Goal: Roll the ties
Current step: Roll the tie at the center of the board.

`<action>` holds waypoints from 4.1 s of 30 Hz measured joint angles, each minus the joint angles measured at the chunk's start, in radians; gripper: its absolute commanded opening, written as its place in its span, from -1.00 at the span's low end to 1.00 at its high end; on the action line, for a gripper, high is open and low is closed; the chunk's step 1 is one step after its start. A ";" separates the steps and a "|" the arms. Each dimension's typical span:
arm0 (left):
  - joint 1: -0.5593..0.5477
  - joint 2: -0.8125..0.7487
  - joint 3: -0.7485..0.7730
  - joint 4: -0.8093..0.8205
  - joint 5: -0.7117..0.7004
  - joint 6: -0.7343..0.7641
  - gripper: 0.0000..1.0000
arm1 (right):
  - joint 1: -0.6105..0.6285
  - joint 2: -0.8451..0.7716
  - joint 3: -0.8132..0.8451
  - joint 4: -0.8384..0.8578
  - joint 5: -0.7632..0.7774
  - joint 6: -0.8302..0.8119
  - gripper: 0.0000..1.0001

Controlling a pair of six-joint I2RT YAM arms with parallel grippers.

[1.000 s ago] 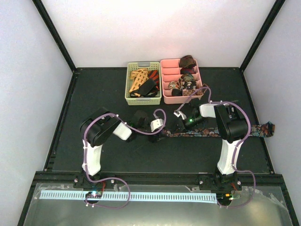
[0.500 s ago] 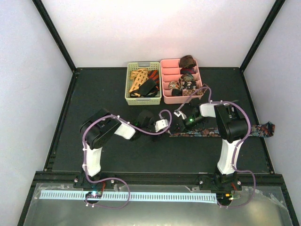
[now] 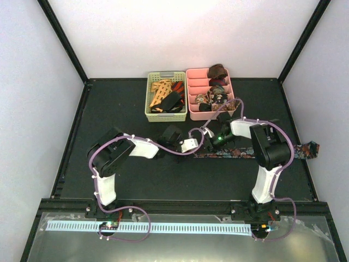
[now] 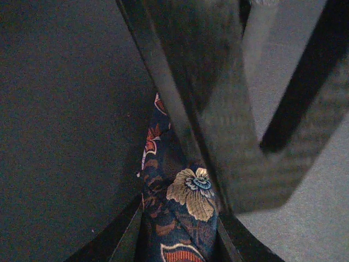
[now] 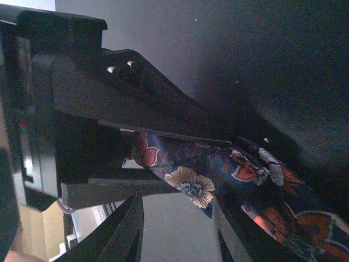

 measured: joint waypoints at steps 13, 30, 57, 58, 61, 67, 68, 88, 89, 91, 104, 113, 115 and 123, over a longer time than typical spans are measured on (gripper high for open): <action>-0.018 0.000 0.044 -0.084 -0.031 0.015 -0.43 | 0.026 0.061 0.029 0.028 0.017 0.057 -0.71; -0.024 0.000 0.055 -0.104 -0.044 0.024 -0.46 | 0.023 0.080 0.050 0.002 0.007 0.039 -0.51; -0.024 0.000 0.055 -0.102 -0.045 0.024 -0.47 | 0.024 0.043 0.056 -0.033 0.087 0.050 -0.50; -0.024 0.000 0.055 -0.102 -0.045 0.024 -0.47 | 0.024 0.045 0.059 -0.034 0.085 0.046 -0.63; -0.024 0.000 0.055 -0.102 -0.045 0.024 -0.47 | 0.024 0.050 0.064 -0.035 0.085 0.039 -0.96; -0.023 0.000 0.054 -0.098 -0.045 0.021 -0.11 | 0.021 0.055 0.073 -0.043 0.107 0.021 -0.97; -0.018 0.000 0.050 -0.088 -0.047 0.014 -0.02 | 0.020 0.056 0.073 -0.043 0.113 0.019 -0.97; 0.067 0.066 -0.218 0.531 0.170 -0.149 0.32 | 0.011 0.069 0.060 -0.022 0.142 0.013 -0.97; 0.065 0.084 -0.208 0.557 0.171 -0.154 0.30 | 0.010 0.069 0.058 -0.021 0.140 0.013 -0.97; 0.062 0.116 -0.185 0.590 0.171 -0.164 0.26 | 0.008 0.070 0.057 -0.018 0.136 0.013 -0.97; 0.027 0.129 -0.124 0.517 0.146 -0.116 -0.41 | -0.004 0.074 0.057 -0.021 0.116 0.004 -0.62; 0.008 0.056 -0.024 0.191 0.061 -0.011 -0.46 | -0.072 -0.014 0.037 -0.034 0.051 -0.007 -0.22; 0.004 0.053 -0.009 0.154 0.055 -0.001 -0.45 | -0.070 -0.044 0.030 -0.020 0.020 0.007 -0.21; 0.000 0.051 0.025 0.079 0.046 0.015 -0.42 | -0.020 -0.031 0.026 0.040 -0.011 0.055 -0.25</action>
